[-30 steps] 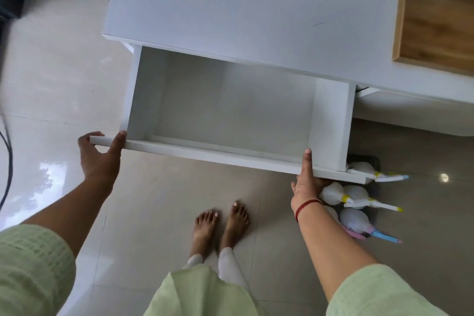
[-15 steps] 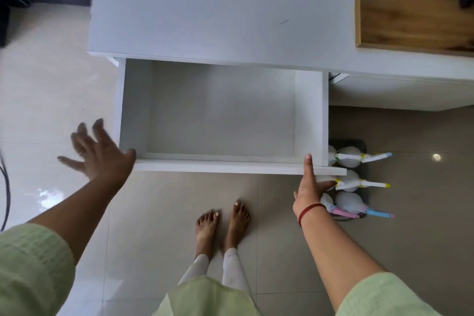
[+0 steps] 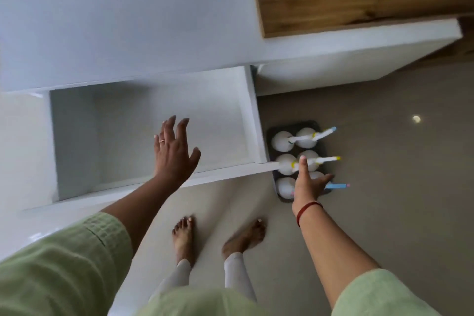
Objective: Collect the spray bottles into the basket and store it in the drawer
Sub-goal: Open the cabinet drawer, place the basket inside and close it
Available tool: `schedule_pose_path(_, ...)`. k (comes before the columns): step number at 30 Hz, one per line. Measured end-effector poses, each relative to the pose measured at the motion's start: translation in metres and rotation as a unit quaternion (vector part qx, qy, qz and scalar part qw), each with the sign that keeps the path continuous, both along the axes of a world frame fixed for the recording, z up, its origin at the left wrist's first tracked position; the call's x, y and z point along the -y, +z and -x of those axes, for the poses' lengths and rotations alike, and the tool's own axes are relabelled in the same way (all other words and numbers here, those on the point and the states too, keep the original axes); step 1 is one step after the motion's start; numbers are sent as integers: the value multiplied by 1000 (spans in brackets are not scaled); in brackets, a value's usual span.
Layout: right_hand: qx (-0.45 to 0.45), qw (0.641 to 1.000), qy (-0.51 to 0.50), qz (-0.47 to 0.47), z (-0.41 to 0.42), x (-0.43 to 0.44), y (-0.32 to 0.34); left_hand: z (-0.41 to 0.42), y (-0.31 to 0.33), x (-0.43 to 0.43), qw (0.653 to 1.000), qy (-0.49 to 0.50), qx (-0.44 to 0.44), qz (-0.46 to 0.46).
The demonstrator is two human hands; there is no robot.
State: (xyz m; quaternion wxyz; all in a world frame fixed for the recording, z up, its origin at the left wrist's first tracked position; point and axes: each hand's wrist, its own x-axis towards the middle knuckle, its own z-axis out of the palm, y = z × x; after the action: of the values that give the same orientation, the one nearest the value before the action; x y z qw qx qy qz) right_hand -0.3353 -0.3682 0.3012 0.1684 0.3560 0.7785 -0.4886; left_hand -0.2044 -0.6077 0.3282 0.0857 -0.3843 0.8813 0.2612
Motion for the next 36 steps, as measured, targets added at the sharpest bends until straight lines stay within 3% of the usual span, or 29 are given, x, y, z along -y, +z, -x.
schedule_pose_path(3, -13, 1000, -15, -2, 18, -53, -6, 46, 1, -44, 998, -58, -11, -11)
schedule_pose_path(8, 5, 998, -67, -6, 27, -130, -6, 111, 6, -107, 969, -243, -30, -12)
schedule_pose_path(15, 30, 981, -189, -17, 22, -195, -35, 198, -29, -170, 936, -351, -8, 31)
schedule_pose_path(23, 88, 958, -272, 2, 13, -202, -92, 271, -85, -190, 919, -385, 81, 29)
schedule_pose_path(28, 117, 944, -306, 17, 24, -209, -164, 316, -152, -189, 931, -339, 132, 39)
schedule_pose_path(36, 155, 949, -268, 64, 40, -212, -278, 362, -266, -178, 912, -385, 141, 34)
